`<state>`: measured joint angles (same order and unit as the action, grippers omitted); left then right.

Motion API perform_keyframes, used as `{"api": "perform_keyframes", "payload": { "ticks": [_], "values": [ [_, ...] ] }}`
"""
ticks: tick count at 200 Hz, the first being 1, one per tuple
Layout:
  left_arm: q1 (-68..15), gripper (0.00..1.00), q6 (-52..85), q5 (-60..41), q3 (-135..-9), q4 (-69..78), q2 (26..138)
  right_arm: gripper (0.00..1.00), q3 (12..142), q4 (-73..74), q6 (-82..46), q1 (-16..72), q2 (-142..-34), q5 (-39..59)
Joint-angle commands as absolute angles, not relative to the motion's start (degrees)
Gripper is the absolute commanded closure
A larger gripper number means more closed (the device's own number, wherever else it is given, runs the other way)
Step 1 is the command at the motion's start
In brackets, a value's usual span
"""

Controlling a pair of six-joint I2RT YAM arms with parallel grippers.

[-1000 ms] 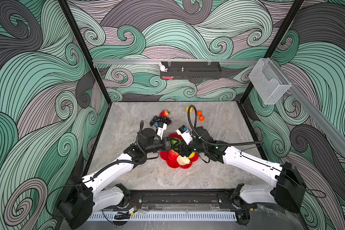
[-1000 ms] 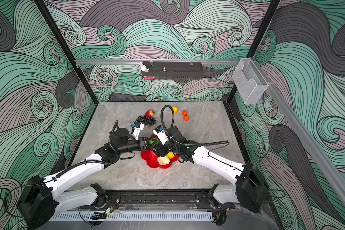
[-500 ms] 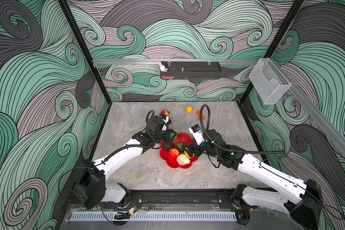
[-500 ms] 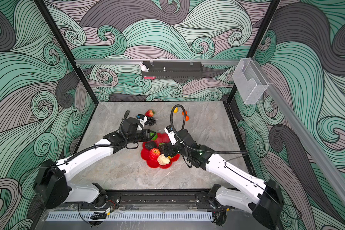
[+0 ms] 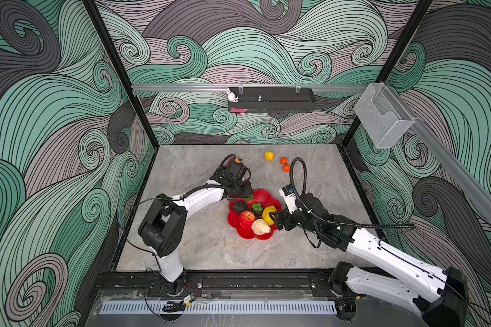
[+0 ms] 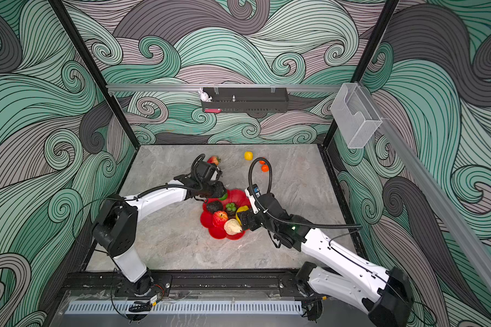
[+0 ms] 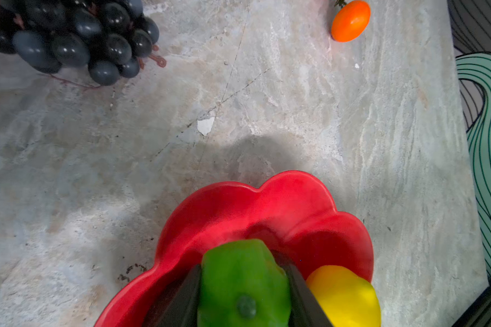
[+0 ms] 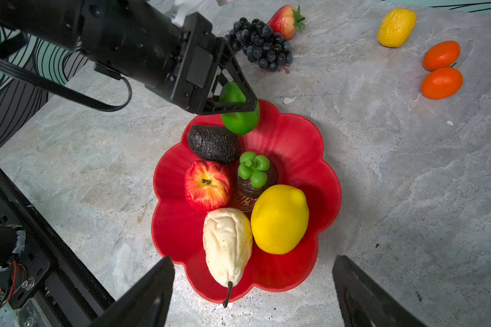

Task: Place and organize the fake fruits in the fruit bowl
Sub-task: 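Grasp the lime with the left gripper while the right gripper releases it, then lower the lime into the bowl beside the avocado with the left gripper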

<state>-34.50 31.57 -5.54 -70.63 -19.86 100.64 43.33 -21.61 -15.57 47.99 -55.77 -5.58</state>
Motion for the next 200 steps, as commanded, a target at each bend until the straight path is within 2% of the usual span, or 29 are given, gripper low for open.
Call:
{"api": "perform_keyframes", "payload": {
  "ticks": [1, 200],
  "values": [
    [-34.38, 0.68, 33.37, -3.90, -72.92, -21.97, 102.48, 0.12, 42.72, -22.04, -16.44, 48.07, -54.50, -6.33],
    [-35.90, 0.65, 38.32, -2.60, -78.22, -25.40, 110.65, 0.09, 41.92, -21.42, -16.49, 47.72, -54.49, -6.94]
  ]
}}
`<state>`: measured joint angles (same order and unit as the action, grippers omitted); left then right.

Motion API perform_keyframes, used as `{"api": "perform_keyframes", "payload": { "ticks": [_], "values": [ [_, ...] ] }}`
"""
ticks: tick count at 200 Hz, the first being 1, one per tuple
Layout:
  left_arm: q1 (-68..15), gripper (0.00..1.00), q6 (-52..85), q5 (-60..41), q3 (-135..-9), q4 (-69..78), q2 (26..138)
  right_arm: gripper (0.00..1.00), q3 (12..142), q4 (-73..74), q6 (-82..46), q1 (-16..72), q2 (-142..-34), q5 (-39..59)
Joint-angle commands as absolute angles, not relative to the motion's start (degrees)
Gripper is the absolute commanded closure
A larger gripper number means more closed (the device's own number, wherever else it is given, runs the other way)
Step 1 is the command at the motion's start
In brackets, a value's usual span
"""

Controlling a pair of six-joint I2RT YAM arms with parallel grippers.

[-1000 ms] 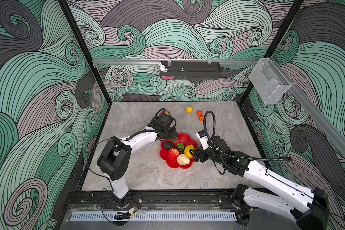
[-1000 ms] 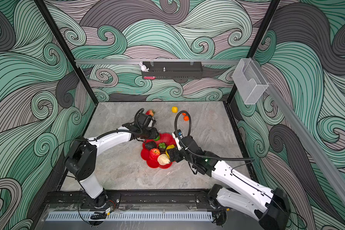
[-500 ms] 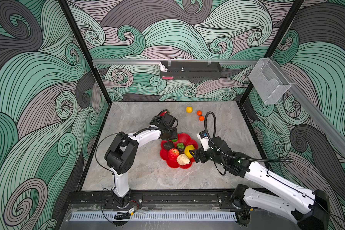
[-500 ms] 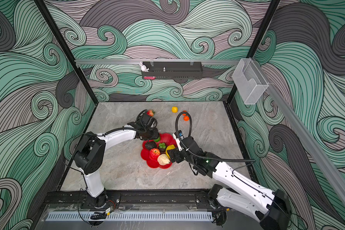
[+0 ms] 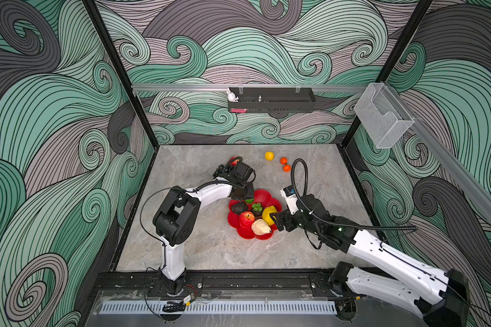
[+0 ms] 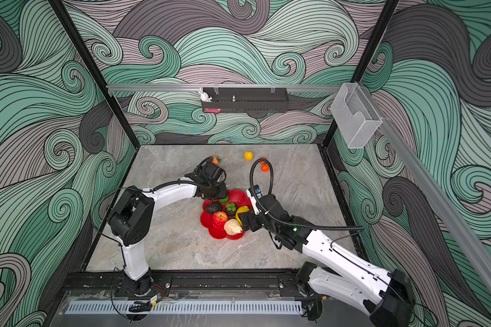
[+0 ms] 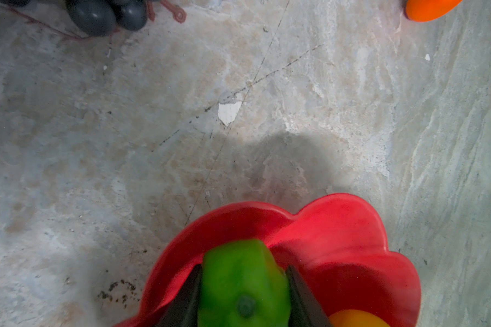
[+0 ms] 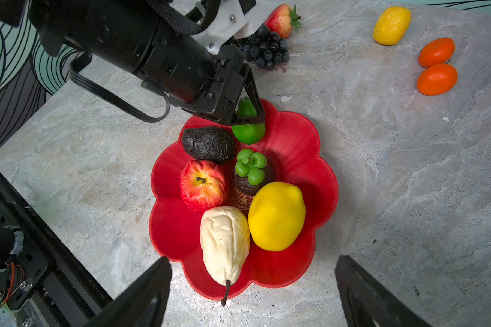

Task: Place and organize the fake fruits in the fruit bowl
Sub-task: 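Lower the lime into the bowl beside the avocado with the left gripper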

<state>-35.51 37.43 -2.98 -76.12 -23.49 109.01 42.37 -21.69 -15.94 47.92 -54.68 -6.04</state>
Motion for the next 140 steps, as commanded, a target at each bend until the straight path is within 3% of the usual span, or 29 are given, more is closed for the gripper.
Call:
{"api": "perform_keyframes", "payload": {
  "ticks": [1, 140],
  "values": [
    [-35.93, 0.65, 38.32, -2.58, -78.22, -25.40, 110.61, 0.09, 41.92, -21.48, -16.51, 47.72, -54.49, -6.94],
    [-35.95, 0.51, 37.97, -2.94, -78.31, -25.66, 110.26, 0.08, 42.80, -22.14, -17.14, 47.27, -52.25, -6.77]
  ]
}}
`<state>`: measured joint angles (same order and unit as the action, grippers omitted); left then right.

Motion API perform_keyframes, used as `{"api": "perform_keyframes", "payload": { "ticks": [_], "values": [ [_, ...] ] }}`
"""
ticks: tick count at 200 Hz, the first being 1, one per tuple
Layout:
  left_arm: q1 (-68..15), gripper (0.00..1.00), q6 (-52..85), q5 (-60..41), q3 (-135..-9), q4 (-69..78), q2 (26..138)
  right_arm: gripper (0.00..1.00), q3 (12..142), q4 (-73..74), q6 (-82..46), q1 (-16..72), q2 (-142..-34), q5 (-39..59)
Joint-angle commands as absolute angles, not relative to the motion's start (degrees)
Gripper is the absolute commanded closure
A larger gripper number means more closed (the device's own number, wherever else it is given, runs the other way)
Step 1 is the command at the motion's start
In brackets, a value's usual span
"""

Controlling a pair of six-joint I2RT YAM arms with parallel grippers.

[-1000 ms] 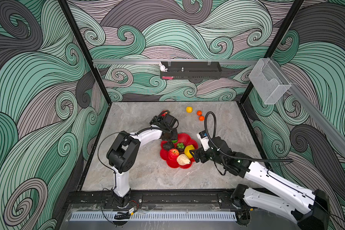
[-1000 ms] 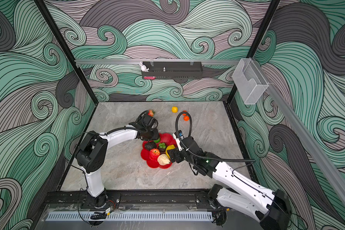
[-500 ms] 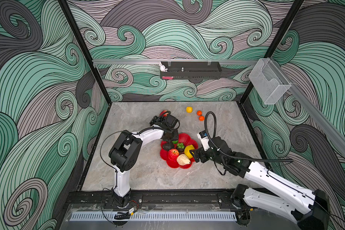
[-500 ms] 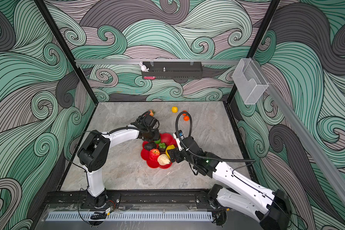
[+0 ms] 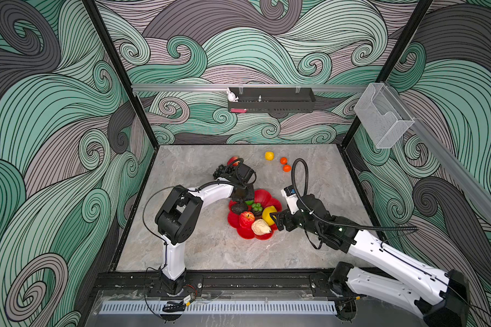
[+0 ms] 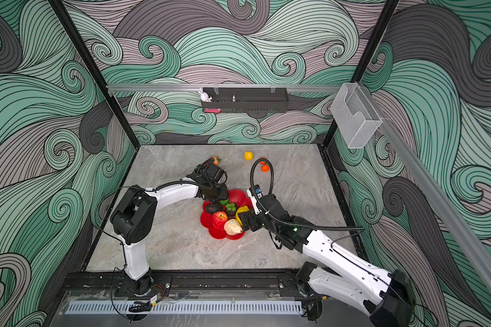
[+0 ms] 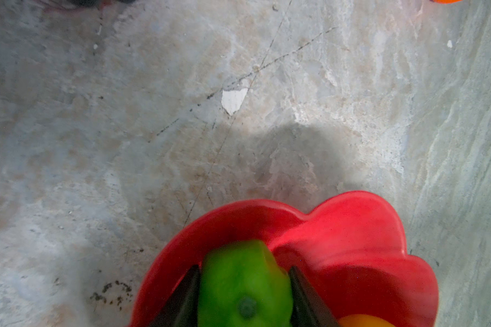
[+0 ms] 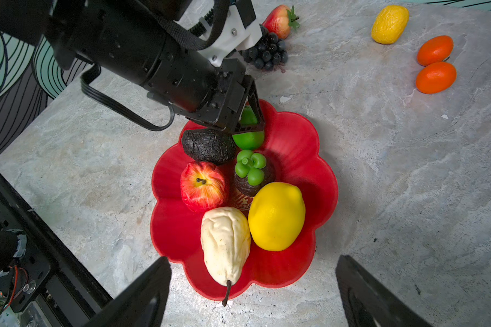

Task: Place and organize the fake fruits in the fruit bowl
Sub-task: 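Lower the lime into the bowl beside the avocado with the left gripper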

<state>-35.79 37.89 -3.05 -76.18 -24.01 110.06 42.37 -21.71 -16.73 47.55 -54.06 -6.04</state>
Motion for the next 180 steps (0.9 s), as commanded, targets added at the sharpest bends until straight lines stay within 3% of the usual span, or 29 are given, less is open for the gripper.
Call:
{"api": "perform_keyframes", "payload": {
  "ticks": [1, 87, 126, 180],
  "values": [
    [-35.95, 0.51, 37.97, -2.97, -78.27, -25.66, 110.28, 0.08, 42.84, -22.14, -17.14, 47.28, -52.23, -6.81],
    [-35.96, 0.46, 37.97, -3.25, -77.86, -24.96, 109.56, 0.08, 42.89, -22.58, -17.64, 47.23, -49.56, -7.18],
    [-35.98, 0.36, 37.49, -2.90, -77.19, -24.48, 107.98, 0.08, 42.98, -22.76, -17.74, 47.02, -49.27, -7.31],
    [-35.95, 0.36, 37.01, -2.86, -77.26, -24.87, 106.09, 0.07, 43.87, -23.56, -18.36, 46.44, -49.81, -8.04]
  ]
}}
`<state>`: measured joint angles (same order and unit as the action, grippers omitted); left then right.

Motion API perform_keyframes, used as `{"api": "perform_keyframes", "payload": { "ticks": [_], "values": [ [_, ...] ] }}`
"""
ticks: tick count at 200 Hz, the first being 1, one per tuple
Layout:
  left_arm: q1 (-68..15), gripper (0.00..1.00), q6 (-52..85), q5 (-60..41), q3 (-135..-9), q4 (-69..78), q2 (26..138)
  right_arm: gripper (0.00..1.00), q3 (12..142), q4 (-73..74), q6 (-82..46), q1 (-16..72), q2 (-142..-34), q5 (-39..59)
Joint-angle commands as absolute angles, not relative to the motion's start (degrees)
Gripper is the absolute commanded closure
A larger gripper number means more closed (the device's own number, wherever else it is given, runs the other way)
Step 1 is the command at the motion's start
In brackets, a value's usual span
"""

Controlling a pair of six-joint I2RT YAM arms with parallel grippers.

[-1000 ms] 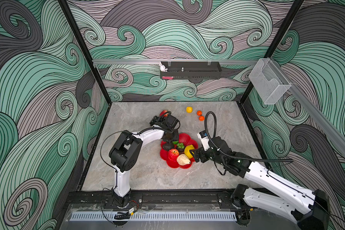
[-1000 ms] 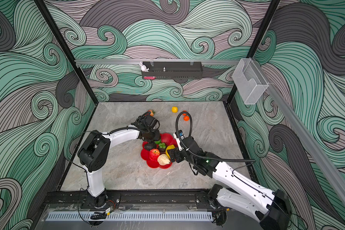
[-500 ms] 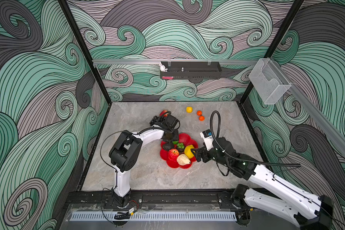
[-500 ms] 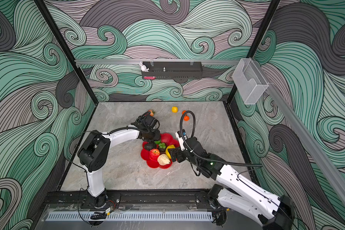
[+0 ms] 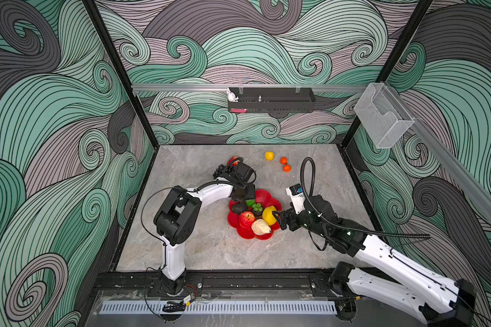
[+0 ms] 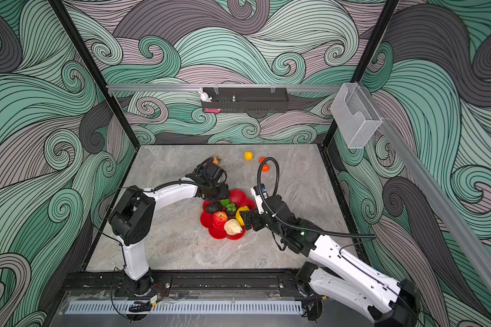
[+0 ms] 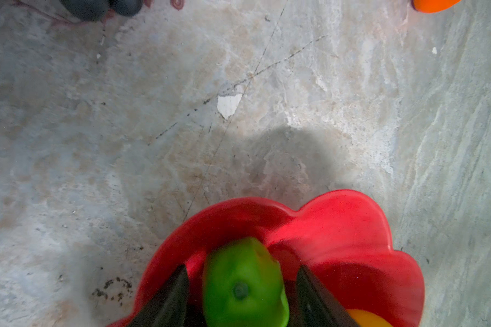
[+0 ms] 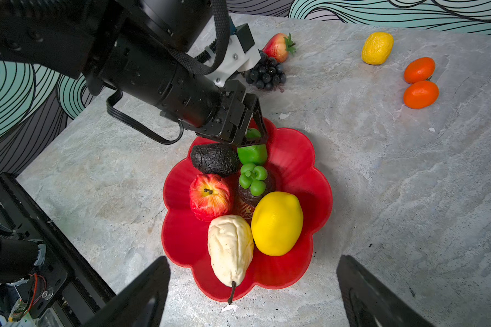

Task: Place and organize the fake fruits in the fruit bowl
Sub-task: 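Lower the lime into the bowl beside the avocado with the left gripper, then open the left gripper while the right gripper moves toward the yellow pear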

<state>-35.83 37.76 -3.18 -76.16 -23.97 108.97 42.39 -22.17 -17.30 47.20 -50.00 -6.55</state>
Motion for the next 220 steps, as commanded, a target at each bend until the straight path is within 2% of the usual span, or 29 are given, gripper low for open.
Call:
{"api": "perform_keyframes", "payload": {
  "ticks": [1, 35, 86, 125, 171, 220],
  "values": [
    [-35.95, 0.36, 37.00, -2.88, -77.30, -24.92, 106.09, 0.07, 43.95, -23.60, -18.41, 46.38, -49.87, -8.11],
    [-35.95, 0.36, 35.25, -2.33, -77.70, -26.46, 101.88, 0.06, 46.51, -25.24, -18.45, 43.28, -51.26, -8.08],
    [-35.98, 0.34, 29.75, 8.48, -68.80, -24.61, 85.51, 0.07, 51.76, -22.95, -21.36, 33.20, -57.62, -8.10],
    [-35.66, 0.31, 26.90, 17.14, -54.18, -17.83, 68.32, 0.08, 56.00, -14.67, -23.35, 26.95, -69.62, -3.33],
    [-35.27, 0.25, 25.71, 22.75, -33.58, -5.68, 50.72, 0.09, 59.18, -2.15, -23.80, 21.98, -84.06, 1.33],
    [-35.16, 0.21, 23.03, 21.88, -23.82, 0.07, 41.54, 0.10, 67.59, 4.05, -22.79, 18.68, -101.56, 8.55]
  ]
}}
